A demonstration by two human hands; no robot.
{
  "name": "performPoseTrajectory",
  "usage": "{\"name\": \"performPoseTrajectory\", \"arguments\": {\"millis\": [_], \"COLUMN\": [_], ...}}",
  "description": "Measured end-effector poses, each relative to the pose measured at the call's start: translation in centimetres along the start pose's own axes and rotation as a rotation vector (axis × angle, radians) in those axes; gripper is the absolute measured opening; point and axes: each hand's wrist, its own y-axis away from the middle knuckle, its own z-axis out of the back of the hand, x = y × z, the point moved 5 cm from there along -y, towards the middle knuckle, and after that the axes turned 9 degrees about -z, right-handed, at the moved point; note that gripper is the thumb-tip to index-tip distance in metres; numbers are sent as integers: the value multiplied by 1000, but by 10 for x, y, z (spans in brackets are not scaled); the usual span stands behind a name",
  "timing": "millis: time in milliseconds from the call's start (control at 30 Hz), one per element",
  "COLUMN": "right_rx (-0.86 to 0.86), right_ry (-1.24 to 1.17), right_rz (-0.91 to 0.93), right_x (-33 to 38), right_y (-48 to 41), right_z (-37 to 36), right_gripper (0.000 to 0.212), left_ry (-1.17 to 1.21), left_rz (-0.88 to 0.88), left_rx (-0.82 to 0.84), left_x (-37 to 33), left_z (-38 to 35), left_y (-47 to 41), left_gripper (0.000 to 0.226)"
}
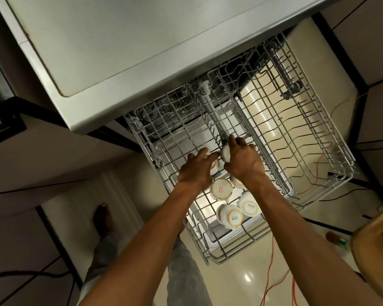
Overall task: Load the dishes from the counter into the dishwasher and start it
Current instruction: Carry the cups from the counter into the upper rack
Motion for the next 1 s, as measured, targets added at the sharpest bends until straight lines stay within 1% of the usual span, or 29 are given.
{"name": "performPoseTrajectory", "arguments": {"millis": [133,233,367,467,600,700,833,933,1000], "right_rx": [17,-20,-56,-44,-45,-49,-60,-59,-57], "right_ry": [8,7,-27,-91,-141,-162,-177,-234,-257], "right_rz": [-20,-14,-4,1,-1,-23,-60,-81,-88], "right_x": [3,3,-2,-8,-9,-8,-5,-4,-1], "right_y": [1,6,6,5,6,9,21,33,42], "right_z": [-3,-8,-11,-10,-10,-10,-1,5,8], "right_gripper": [88,90,92,99,106,109,108,103,95], "left_ry": [-12,-19,-17,-34,-52,-48,-81,-109,-107], "left_rz": [5,18,24,26,64,66,44,32,22], "left_rx": [2,6,36,63,93,87,52,29,31], "left_x": [-1,-2,-5,-6,-2,-2,-7,-13,-18], "left_z": [-1,-1,1,3,7,14,29,44,57], "left_y": [0,0,4,8,14,20,33,43,54], "left_gripper": [75,78,88,98,105,103,95,88,85]}}
